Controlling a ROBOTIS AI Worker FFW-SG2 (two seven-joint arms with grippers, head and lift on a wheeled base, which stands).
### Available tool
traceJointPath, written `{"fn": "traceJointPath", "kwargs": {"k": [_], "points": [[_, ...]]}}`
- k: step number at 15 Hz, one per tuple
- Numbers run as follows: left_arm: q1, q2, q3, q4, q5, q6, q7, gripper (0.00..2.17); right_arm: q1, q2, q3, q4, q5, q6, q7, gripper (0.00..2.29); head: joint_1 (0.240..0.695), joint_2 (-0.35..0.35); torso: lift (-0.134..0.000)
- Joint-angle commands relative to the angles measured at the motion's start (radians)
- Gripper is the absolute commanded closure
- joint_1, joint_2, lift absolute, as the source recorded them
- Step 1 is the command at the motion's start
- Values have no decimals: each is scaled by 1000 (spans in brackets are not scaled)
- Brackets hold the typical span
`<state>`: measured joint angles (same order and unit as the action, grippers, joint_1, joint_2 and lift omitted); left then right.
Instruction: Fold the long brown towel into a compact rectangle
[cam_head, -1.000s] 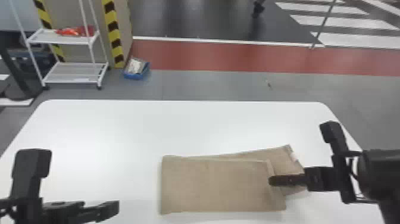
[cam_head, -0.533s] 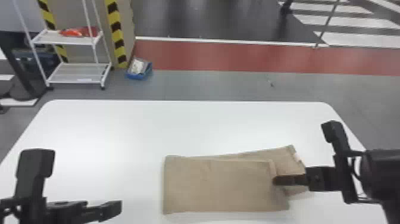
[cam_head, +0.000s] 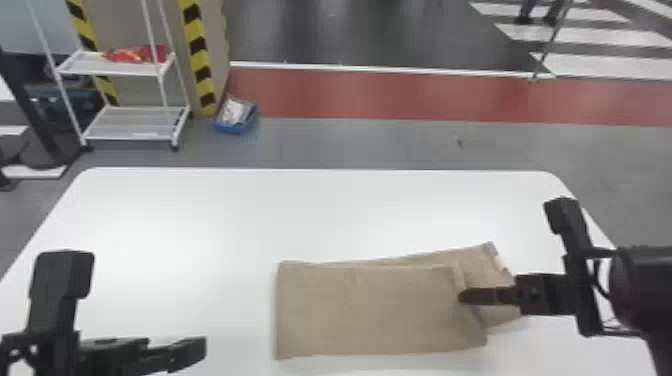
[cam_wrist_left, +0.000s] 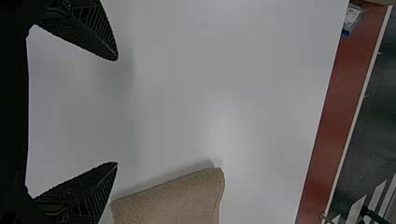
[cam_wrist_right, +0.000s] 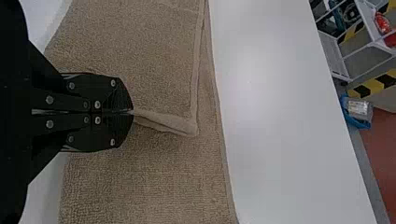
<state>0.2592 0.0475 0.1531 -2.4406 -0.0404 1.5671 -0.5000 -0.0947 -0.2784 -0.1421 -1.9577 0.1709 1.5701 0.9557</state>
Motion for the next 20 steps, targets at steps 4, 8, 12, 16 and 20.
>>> {"fn": "traceJointPath", "kwargs": {"k": [4, 8, 12, 16, 20], "points": [[3, 0, 8, -5, 2, 4, -2, 83, -36, 8, -71, -9, -74, 2, 1, 1183, 695, -75, -124], [5, 0, 16, -5, 10, 4, -2, 83, -45, 19, -40, 40, -73, 2, -18, 1183, 695, -82, -124], [-1, 0, 19, -3, 10, 4, -3, 83, -105, 50, -113, -3, -126, 2, -18, 1298, 695, -53, -124], [3, 2, 22, 6, 16, 4, -5, 83, -100, 34, -129, 45, -110, 2, -23, 1301, 695, -64, -124], [3, 2, 22, 5, 16, 4, -5, 83, -112, 36, -131, 62, -123, 2, -28, 1301, 695, -82, -124]]}}
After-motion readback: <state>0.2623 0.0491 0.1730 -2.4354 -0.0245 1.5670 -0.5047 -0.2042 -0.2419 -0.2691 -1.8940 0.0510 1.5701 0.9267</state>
